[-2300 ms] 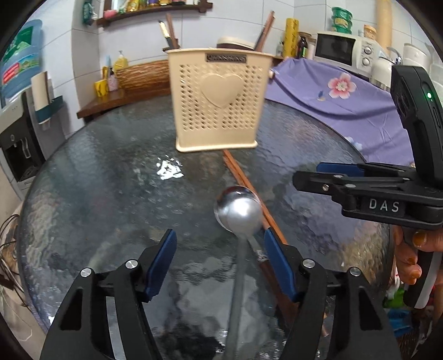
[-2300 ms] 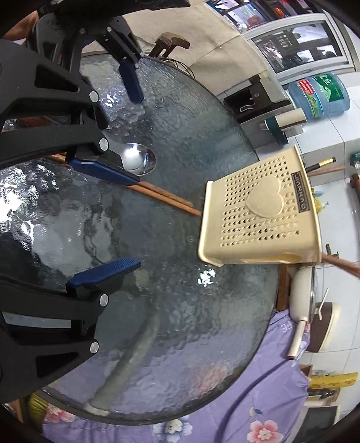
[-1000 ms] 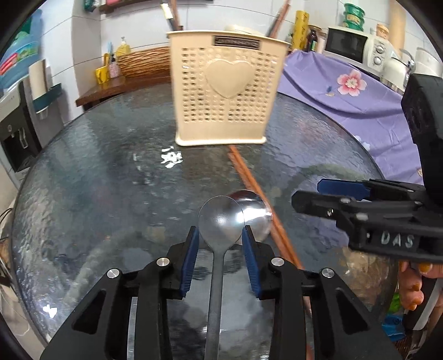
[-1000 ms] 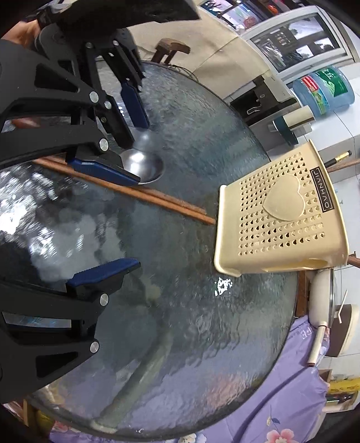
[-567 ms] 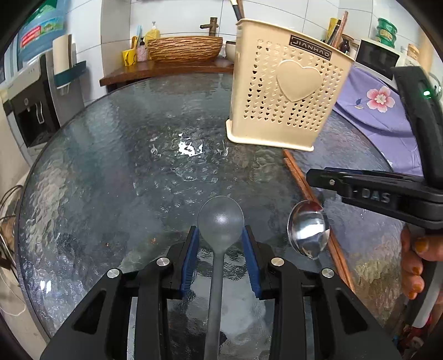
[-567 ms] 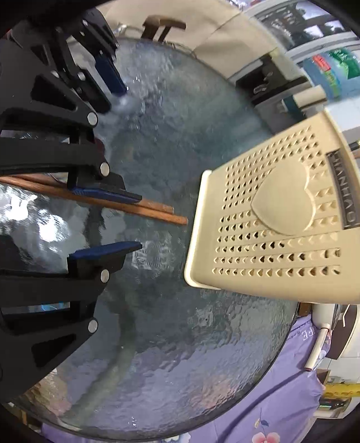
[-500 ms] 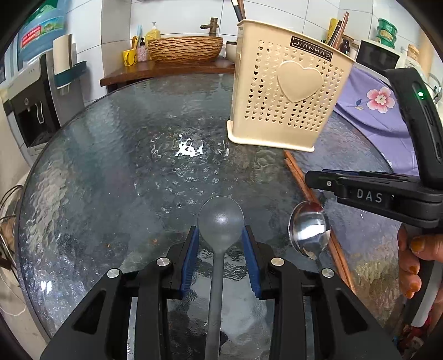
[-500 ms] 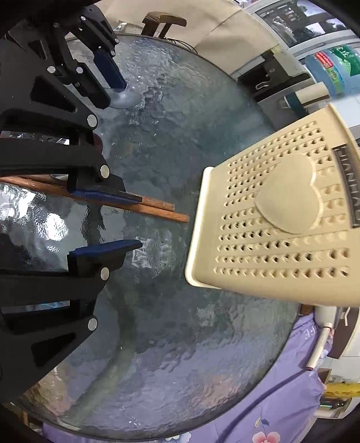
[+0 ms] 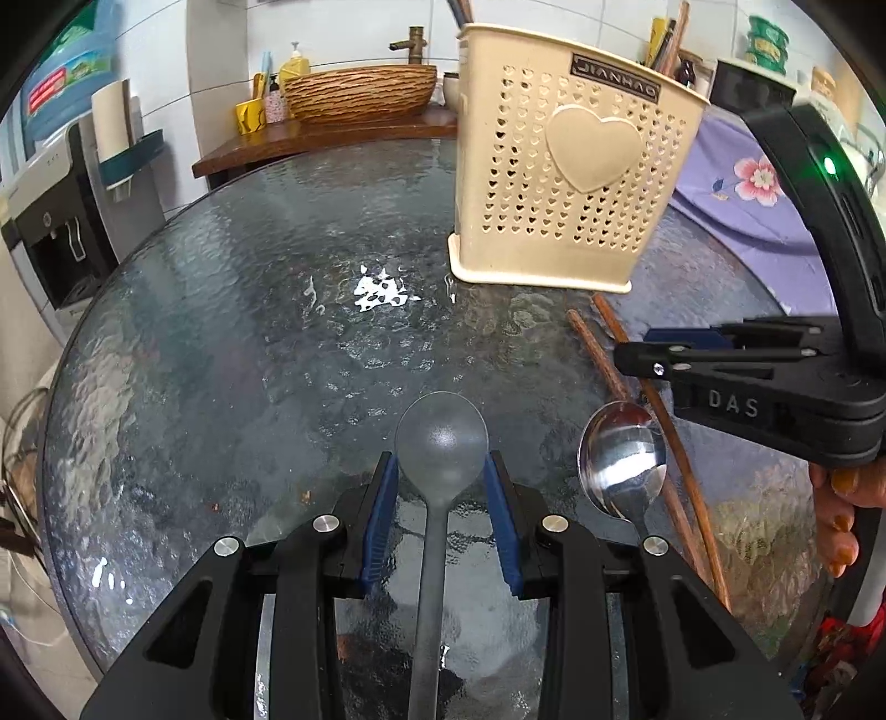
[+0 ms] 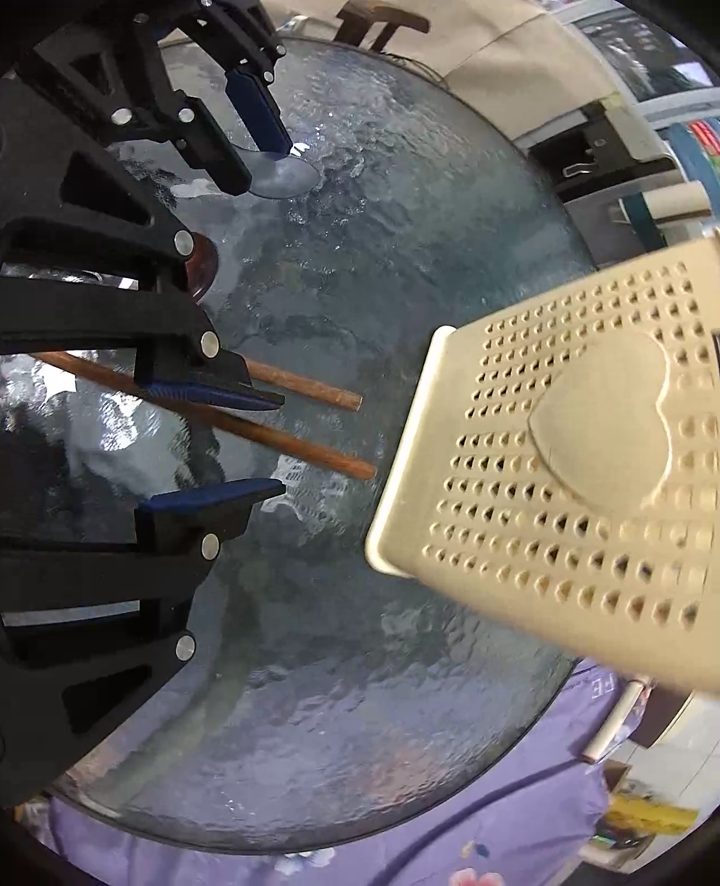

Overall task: Organize utensils
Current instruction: 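Grasp a silver spoon with left tool while right tool grasps a brown chopstick, then lift the spoon and chopstick with both tools and lower them into the holder, then open both tools to release the spoon and chopstick into the holder, then move both tools back down toward the last spoon and chopstick, then grasp the silver spoon with left tool while right tool grasps the brown chopstick, then lift the spoon and chopstick with both tools and lower them into the holder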

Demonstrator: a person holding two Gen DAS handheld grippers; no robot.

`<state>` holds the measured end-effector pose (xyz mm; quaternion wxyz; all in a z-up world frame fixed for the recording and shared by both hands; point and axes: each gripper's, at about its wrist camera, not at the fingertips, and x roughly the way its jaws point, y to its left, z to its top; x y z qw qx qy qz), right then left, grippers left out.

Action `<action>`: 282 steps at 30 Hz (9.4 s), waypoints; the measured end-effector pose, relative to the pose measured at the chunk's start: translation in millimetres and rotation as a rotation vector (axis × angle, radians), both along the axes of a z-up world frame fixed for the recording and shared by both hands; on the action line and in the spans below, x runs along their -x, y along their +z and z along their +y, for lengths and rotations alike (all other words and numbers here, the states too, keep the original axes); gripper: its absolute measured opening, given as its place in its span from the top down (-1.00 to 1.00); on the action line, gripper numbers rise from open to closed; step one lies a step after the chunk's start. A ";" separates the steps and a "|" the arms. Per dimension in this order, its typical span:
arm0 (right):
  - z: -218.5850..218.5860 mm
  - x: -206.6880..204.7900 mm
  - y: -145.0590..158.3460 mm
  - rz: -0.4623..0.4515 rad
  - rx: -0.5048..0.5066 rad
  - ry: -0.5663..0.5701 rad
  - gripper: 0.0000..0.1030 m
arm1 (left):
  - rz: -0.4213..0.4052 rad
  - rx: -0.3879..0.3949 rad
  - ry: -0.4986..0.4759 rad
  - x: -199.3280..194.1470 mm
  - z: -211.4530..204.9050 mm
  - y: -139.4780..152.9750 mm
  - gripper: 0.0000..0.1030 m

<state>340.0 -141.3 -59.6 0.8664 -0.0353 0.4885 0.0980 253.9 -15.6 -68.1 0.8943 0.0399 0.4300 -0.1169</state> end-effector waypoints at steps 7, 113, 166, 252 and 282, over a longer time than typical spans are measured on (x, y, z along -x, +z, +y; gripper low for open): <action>14.9 -11.0 0.2 0.015 0.024 0.008 0.73 | 0.008 -0.068 -0.020 -6.3 -10.3 -1.3 0.03; -100.8 -14.8 207.6 -0.542 -0.281 -0.159 0.85 | -0.423 0.296 0.047 -104.1 -47.4 156.2 0.32; -69.8 94.7 87.6 -0.451 -0.207 -0.017 -0.39 | -0.331 0.092 -0.002 48.3 -11.3 65.5 -0.60; 20.9 22.6 -4.3 -0.061 -0.014 0.056 0.80 | 0.008 0.049 0.024 16.6 6.7 -1.8 0.11; -76.8 104.3 116.7 -0.378 -0.355 0.084 0.85 | -0.164 0.165 -0.078 32.1 -21.1 67.0 0.11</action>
